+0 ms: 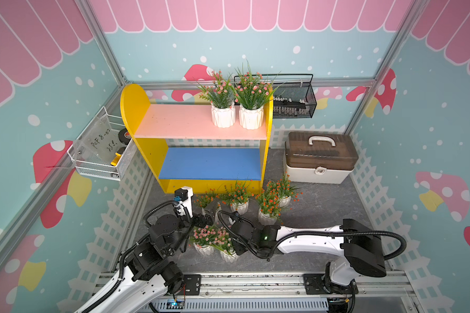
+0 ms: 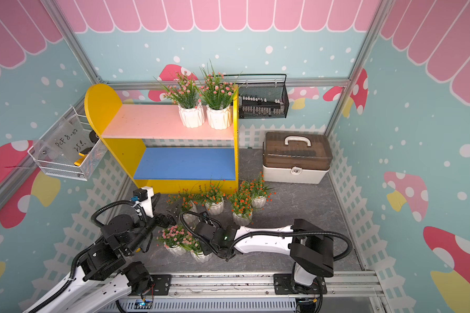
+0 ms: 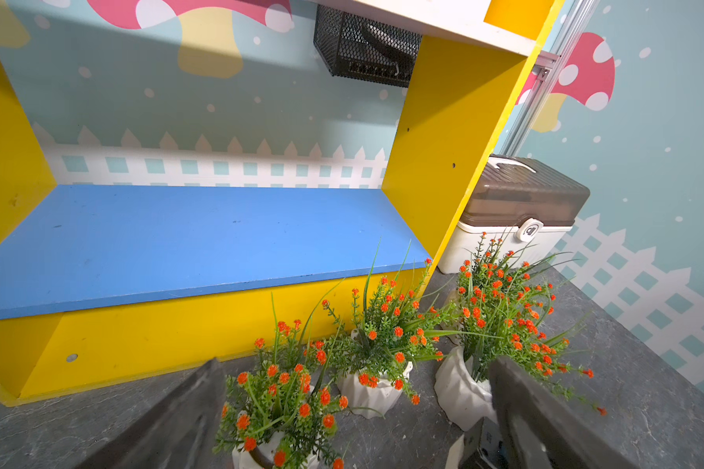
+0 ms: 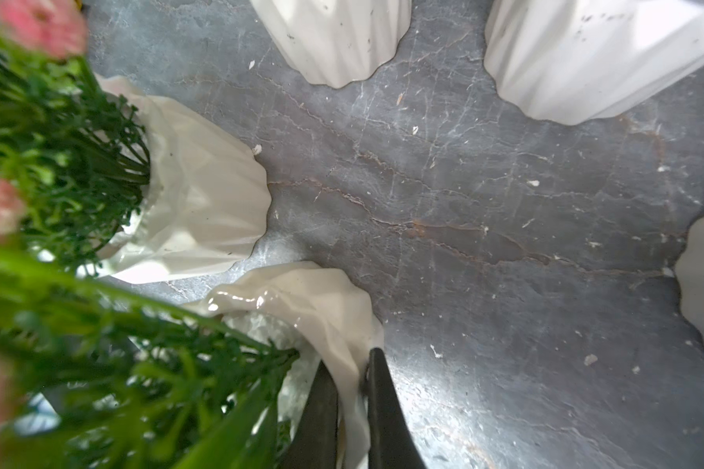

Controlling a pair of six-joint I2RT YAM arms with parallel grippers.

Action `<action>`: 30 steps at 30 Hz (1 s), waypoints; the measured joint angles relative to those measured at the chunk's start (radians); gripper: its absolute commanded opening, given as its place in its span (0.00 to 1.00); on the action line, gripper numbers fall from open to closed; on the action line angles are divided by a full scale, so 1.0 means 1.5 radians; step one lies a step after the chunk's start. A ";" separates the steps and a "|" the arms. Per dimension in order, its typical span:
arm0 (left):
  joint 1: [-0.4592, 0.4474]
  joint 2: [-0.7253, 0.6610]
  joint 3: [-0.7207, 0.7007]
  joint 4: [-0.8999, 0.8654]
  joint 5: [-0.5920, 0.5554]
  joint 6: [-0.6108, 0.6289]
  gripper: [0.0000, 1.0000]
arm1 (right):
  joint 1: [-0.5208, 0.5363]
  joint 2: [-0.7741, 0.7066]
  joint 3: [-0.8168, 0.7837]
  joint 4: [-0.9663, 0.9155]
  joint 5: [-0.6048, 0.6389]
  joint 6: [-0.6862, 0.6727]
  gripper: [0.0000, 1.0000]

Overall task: Place the baby's breath potted plants on the rack by color
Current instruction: Pick up the baby's breath potted plant from the center of the board.

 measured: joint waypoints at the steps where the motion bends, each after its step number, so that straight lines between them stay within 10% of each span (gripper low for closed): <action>1: 0.000 0.000 0.000 0.000 0.000 0.000 0.99 | 0.000 0.000 0.000 -0.001 0.000 -0.001 0.06; 18: 0.000 0.022 -0.001 0.030 0.053 0.002 0.99 | -0.154 -0.160 0.004 -0.146 -0.029 -0.137 0.03; 30: -0.008 0.060 -0.024 0.095 0.215 0.071 0.99 | -0.270 -0.203 0.204 -0.323 -0.112 -0.255 0.03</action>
